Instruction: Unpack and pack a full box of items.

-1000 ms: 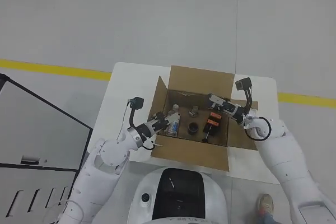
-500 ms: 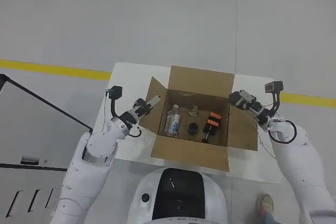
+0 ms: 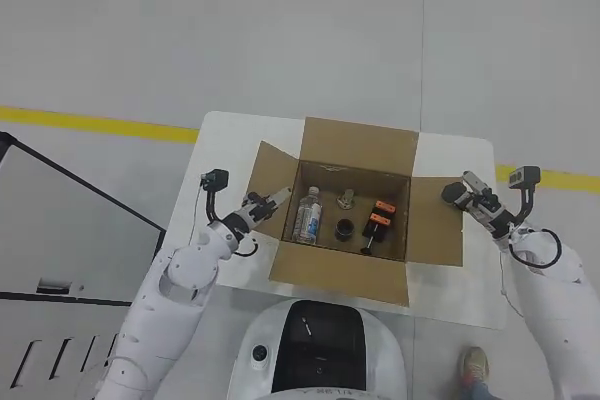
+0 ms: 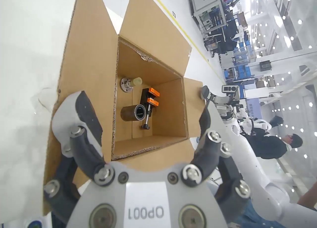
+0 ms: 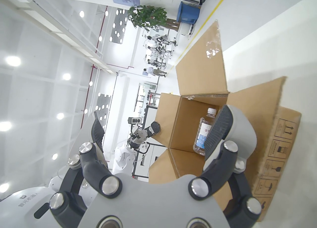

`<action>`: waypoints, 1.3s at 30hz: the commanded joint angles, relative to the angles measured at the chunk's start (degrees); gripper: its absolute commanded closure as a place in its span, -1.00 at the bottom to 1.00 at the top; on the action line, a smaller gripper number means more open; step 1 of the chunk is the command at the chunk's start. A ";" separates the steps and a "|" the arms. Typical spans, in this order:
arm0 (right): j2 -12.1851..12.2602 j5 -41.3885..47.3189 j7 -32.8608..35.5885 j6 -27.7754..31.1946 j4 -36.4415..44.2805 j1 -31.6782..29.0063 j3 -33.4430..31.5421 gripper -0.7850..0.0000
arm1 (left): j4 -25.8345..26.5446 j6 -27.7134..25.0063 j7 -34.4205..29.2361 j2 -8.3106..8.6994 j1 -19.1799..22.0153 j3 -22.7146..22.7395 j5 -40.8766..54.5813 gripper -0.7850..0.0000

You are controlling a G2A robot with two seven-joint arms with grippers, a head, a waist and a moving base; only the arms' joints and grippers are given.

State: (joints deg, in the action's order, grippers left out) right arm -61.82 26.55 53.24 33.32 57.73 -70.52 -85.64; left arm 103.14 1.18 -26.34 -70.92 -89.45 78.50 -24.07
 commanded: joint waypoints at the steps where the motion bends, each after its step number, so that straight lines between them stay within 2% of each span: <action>1: -0.05 -0.26 -0.34 -0.78 -0.92 0.18 0.35 -1.00 | -0.18 0.39 0.38 0.03 -0.30 -0.64 -1.65 -1.00; 10: -0.79 -4.00 -1.27 -6.81 -7.70 3.80 4.61 -1.00 | -3.06 1.42 0.20 -0.04 0.20 -3.01 -3.38 -1.00; 16: -1.49 -5.46 -0.84 -8.56 -11.37 6.82 7.39 -1.00 | -3.97 1.48 -1.08 -0.07 0.25 -4.27 -2.62 -1.00; 24: -3.15 -3.08 -0.70 -7.13 -15.45 9.51 10.90 -1.00 | -5.15 1.90 -3.16 -0.16 0.33 -6.15 -0.75 -1.00; 31: -4.02 -2.19 -0.23 -5.55 -17.93 11.37 12.47 -1.00 | -4.97 1.32 -2.54 -0.10 0.09 -7.63 -2.54 -1.00; 35: -3.77 -2.25 0.45 -4.68 -18.54 11.94 11.81 -1.00 | -4.09 1.41 -0.67 0.00 0.18 -6.76 -2.85 -1.00; 39: -2.94 -2.77 1.47 -3.82 -15.81 11.18 10.06 -1.00 | -2.33 0.63 1.76 0.12 0.01 -4.69 -1.15 -1.00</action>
State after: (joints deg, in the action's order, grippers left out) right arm -65.00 23.87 54.42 29.46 40.90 -59.05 -75.03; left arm 100.13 2.26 -25.40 -70.84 -89.28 73.17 -25.79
